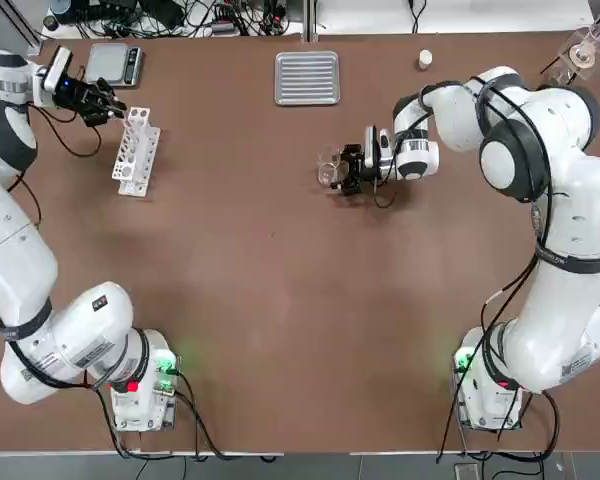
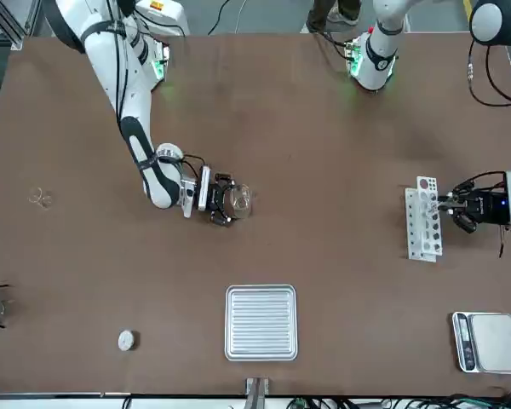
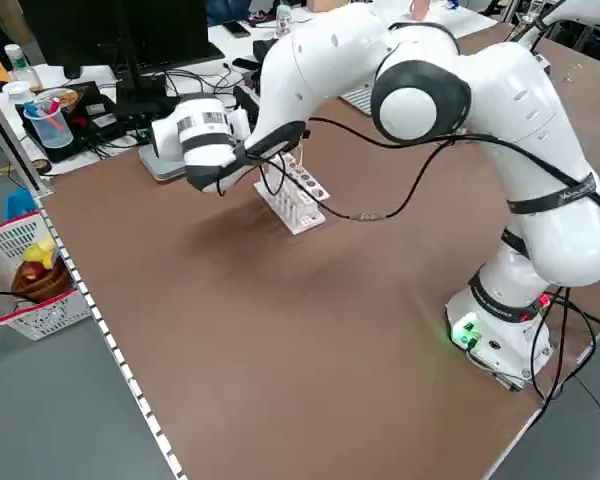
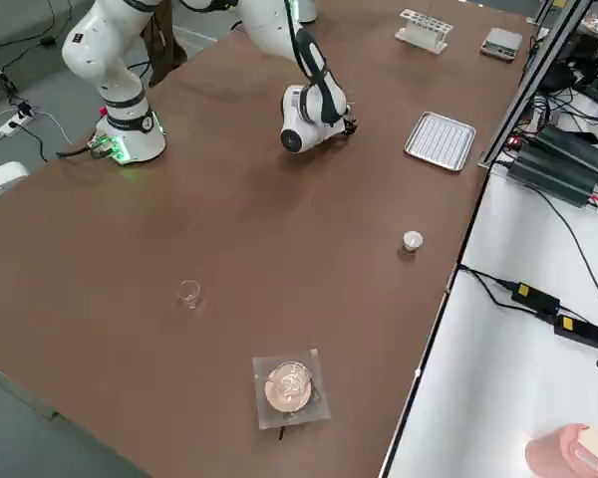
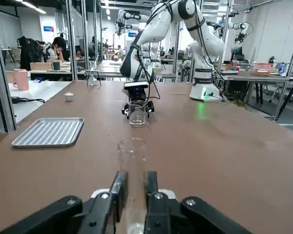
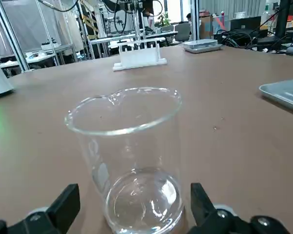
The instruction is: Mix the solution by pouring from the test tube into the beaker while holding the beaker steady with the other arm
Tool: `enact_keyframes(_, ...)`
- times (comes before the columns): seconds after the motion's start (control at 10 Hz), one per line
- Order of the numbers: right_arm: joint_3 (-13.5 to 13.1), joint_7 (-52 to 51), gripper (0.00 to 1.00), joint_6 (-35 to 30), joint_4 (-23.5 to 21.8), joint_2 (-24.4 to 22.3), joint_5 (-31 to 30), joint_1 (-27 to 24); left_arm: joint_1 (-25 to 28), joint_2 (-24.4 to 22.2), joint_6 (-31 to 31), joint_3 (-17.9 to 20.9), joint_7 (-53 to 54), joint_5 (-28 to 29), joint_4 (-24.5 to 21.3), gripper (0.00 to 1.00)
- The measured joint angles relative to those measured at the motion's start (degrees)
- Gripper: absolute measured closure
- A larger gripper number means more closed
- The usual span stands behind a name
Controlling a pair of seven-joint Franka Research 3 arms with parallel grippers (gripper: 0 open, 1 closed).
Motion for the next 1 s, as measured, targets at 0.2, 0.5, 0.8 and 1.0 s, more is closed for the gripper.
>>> enact_keyframes(0.2, 0.0, -0.1, 0.0, 0.2, 0.5, 0.4, 0.8, 0.7, 0.0, -1.7, 0.2, -0.1, -0.2, -0.1, 0.0, 0.79)
enact_keyframes(0.5, 0.0, -0.1, 0.0, 0.5, 1.1, 0.5, 2.1, 1.9, -0.4, -4.5, 0.5, -0.3, -1.6, 0.0, -0.3, 0.79)
enact_keyframes(0.8, 0.0, -0.2, 0.14, 0.6, 1.5, 0.5, 2.5, 2.2, -6.0, -5.8, 2.9, -0.3, -5.1, 1.0, -0.3, 0.79)
enact_keyframes(1.0, 0.0, -0.2, 0.22, 0.5, 1.7, 0.5, 2.6, 2.2, -10.0, -7.4, 4.4, -0.2, -8.7, 1.2, -0.3, 0.79)
